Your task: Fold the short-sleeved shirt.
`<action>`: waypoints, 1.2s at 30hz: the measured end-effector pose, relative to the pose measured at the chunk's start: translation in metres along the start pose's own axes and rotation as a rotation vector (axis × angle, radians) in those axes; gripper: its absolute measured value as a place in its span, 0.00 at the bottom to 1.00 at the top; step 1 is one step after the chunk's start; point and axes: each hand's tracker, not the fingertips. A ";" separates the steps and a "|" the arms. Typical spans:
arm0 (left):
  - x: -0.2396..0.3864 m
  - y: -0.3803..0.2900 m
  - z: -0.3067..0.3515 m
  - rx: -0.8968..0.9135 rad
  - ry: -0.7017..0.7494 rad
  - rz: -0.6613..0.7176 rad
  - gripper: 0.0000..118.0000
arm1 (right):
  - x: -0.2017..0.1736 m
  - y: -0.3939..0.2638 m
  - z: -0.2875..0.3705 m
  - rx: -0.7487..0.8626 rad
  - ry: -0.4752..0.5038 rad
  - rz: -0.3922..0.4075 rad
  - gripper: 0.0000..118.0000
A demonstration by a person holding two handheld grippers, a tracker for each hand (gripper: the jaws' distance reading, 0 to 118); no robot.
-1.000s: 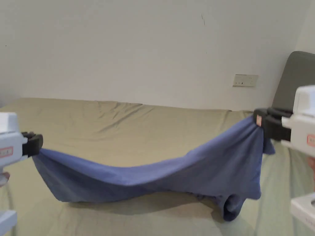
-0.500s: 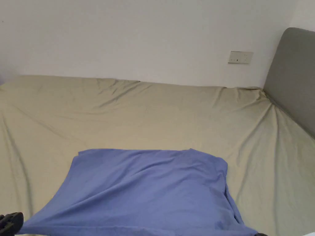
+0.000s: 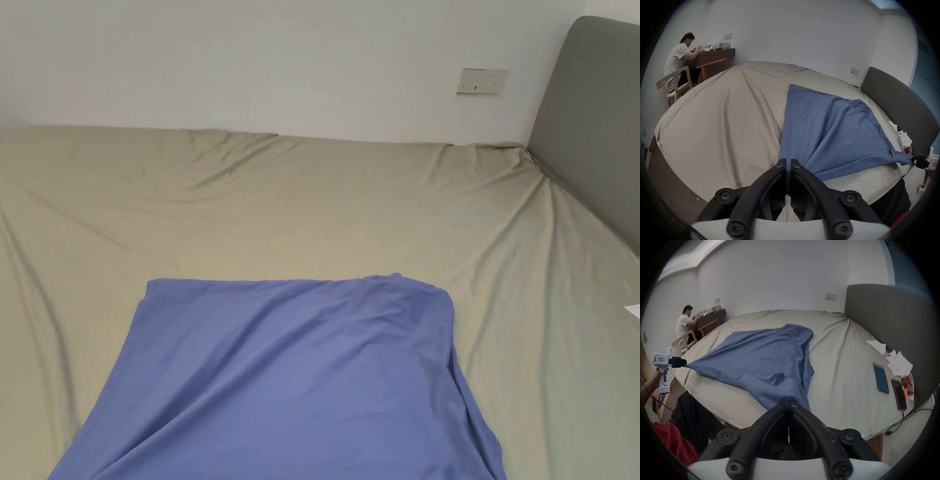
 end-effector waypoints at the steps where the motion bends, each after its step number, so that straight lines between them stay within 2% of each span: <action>1: 0.000 -0.003 -0.005 -0.013 0.002 -0.002 0.02 | -0.001 -0.004 -0.005 -0.015 -0.003 0.003 0.00; 6: -0.006 -0.019 -0.028 -0.075 0.032 -0.008 0.03 | 0.001 -0.024 -0.032 -0.095 -0.021 0.012 0.00; 7: -0.007 -0.021 -0.030 -0.082 0.032 -0.008 0.07 | 0.003 -0.026 -0.034 -0.113 -0.013 -0.010 0.01; 8: -0.007 -0.023 -0.031 -0.087 0.025 -0.003 0.26 | 0.006 -0.026 -0.038 -0.141 -0.001 -0.035 0.08; 9: -0.006 -0.025 -0.030 -0.095 0.028 -0.003 0.48 | 0.008 -0.026 -0.040 -0.142 -0.019 -0.034 0.20; 10: -0.005 -0.026 -0.028 -0.097 0.039 -0.004 0.66 | 0.008 -0.026 -0.040 -0.134 -0.024 -0.038 0.40; 11: -0.004 -0.024 -0.023 -0.098 0.039 0.002 0.80 | 0.009 -0.022 -0.036 -0.125 -0.055 -0.050 0.68; 12: -0.002 -0.021 -0.012 -0.066 -0.020 0.039 0.86 | 0.009 -0.016 -0.030 -0.111 -0.056 -0.069 0.84; 13: 0.001 -0.017 0.002 -0.051 -0.055 0.057 0.90 | 0.009 -0.010 -0.021 -0.060 -0.064 -0.096 0.94; 14: 0.008 -0.012 0.022 0.028 -0.108 0.107 0.94 | 0.005 -0.005 -0.009 0.016 -0.057 -0.108 0.99; 16: 0.022 -0.009 0.059 0.192 -0.196 0.125 1.00 | -0.006 0.005 0.019 0.173 -0.053 -0.100 0.99; 17: 0.032 -0.009 0.074 0.234 -0.214 0.095 1.00 | -0.013 0.009 0.031 0.245 -0.063 -0.092 0.99; 18: 0.042 -0.012 0.087 0.270 -0.168 0.061 1.00 | -0.024 0.010 0.042 0.288 -0.084 -0.066 0.99; 19: 0.051 -0.015 0.095 0.300 -0.142 0.038 1.00 | -0.032 0.010 0.048 0.298 -0.110 -0.047 0.99; 20: 0.059 -0.020 0.104 0.299 -0.139 0.000 0.95 | -0.040 0.009 0.053 0.308 -0.132 -0.034 0.97; 21: 0.071 -0.025 0.109 0.306 -0.124 -0.018 0.83 | -0.049 0.005 0.054 0.294 -0.138 -0.030 0.91; 22: 0.079 -0.031 0.115 0.314 -0.124 -0.002 0.76 | -0.057 0.001 0.054 0.275 -0.139 -0.029 0.87; 24: 0.089 -0.042 0.124 0.320 -0.169 -0.002 0.60 | -0.066 -0.009 0.054 0.231 -0.060 -0.033 0.75; 25: 0.080 -0.051 0.116 0.307 -0.170 -0.006 0.28 | -0.069 -0.014 0.053 0.222 -0.016 -0.029 0.53; 26: 0.085 -0.056 0.113 0.279 -0.144 -0.032 0.01 | -0.074 -0.019 0.050 0.208 -0.016 -0.036 0.13; 27: 0.091 -0.062 0.111 0.259 -0.131 -0.049 0.00 | -0.080 -0.023 0.048 0.185 -0.028 -0.032 0.01; 28: 0.090 -0.064 0.110 0.238 -0.157 -0.063 0.00 | -0.083 -0.027 0.047 0.183 -0.039 -0.008 0.00; 29: 0.100 -0.061 0.112 0.203 -0.184 -0.081 0.00 | -0.085 -0.029 0.046 0.143 -0.003 0.003 0.00; 30: 0.105 -0.065 0.108 0.214 -0.119 -0.106 0.00 | -0.088 -0.031 0.042 0.113 0.011 0.004 0.00; 31: 0.105 -0.066 0.107 0.217 -0.118 -0.107 0.00 | -0.092 -0.032 0.043 0.129 -0.023 0.001 0.00; 33: 0.106 -0.066 0.107 0.201 -0.144 -0.099 0.00 | -0.089 -0.032 0.042 0.117 -0.013 -0.001 0.00; 36: 0.103 -0.065 0.103 0.187 -0.139 -0.093 0.00 | -0.083 -0.028 0.036 0.087 -0.068 0.022 0.00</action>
